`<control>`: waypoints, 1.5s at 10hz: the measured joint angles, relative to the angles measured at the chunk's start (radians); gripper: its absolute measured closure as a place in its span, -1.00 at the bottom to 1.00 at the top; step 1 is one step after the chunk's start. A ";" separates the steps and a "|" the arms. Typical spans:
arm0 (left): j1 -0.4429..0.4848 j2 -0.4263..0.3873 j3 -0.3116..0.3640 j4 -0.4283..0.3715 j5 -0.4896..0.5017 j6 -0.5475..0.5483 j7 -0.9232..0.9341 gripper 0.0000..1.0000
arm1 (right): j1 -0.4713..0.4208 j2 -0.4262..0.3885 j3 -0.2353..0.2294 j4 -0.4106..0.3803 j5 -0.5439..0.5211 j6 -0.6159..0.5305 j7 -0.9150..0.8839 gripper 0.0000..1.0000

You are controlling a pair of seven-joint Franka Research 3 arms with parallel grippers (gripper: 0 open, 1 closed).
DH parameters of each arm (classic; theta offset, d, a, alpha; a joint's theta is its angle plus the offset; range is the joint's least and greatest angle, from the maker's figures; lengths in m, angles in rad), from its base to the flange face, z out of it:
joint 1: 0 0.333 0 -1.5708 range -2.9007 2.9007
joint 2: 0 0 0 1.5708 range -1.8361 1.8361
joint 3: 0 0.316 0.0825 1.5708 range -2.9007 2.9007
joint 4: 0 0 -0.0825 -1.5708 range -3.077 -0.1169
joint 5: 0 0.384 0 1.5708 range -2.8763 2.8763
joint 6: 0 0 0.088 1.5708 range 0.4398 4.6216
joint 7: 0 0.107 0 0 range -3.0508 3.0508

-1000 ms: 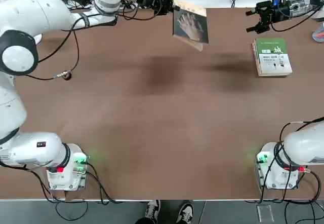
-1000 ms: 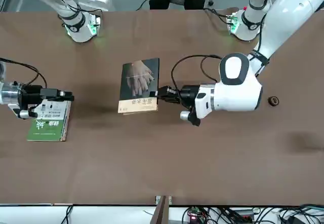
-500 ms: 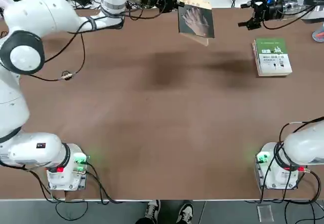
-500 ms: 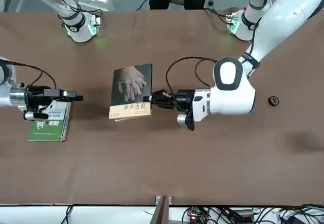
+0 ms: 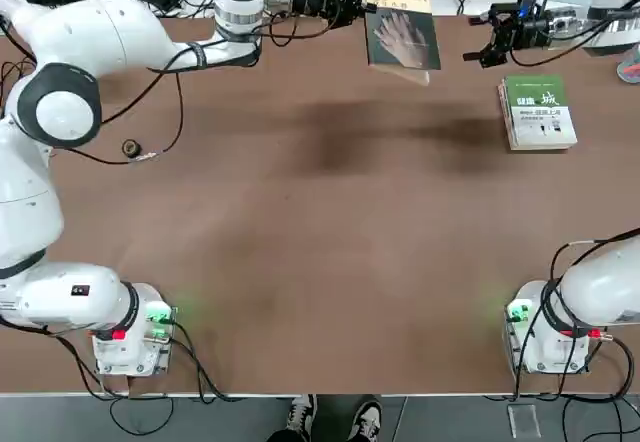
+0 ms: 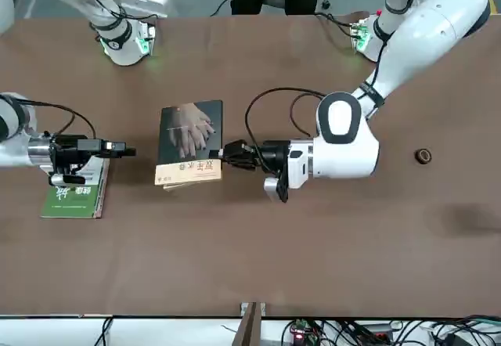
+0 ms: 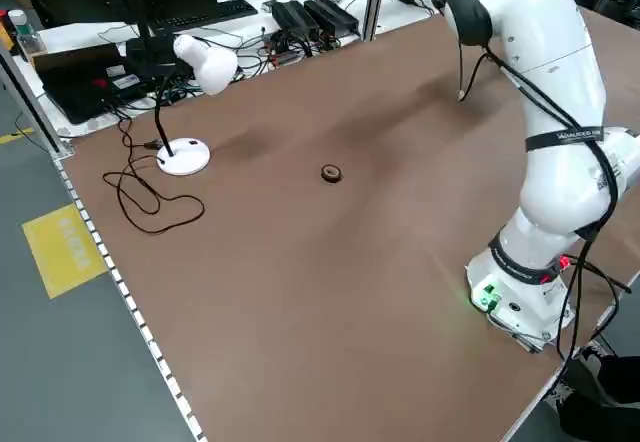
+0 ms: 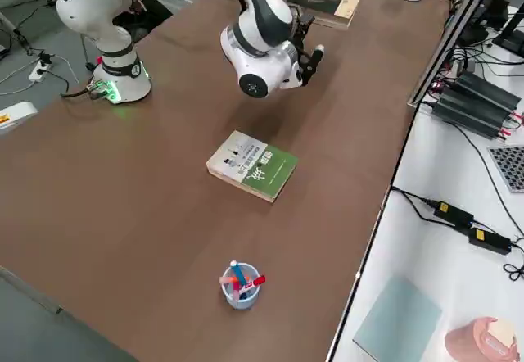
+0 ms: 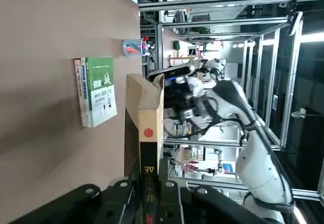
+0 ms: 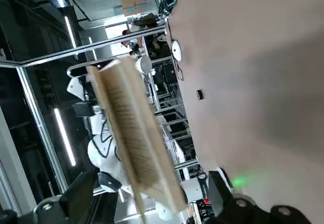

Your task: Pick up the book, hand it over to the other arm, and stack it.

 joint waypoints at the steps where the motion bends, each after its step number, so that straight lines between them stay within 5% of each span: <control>1: 0.000 0.000 0.000 0.003 -0.007 0.000 0.000 0.98 | 0.004 0.009 -0.005 -0.006 0.001 -0.003 -0.007 -1.00; 15: -0.063 0.002 0.002 0.013 -0.031 0.068 0.011 0.98 | 0.052 0.014 -0.084 0.038 -0.031 -0.143 -0.135 -1.00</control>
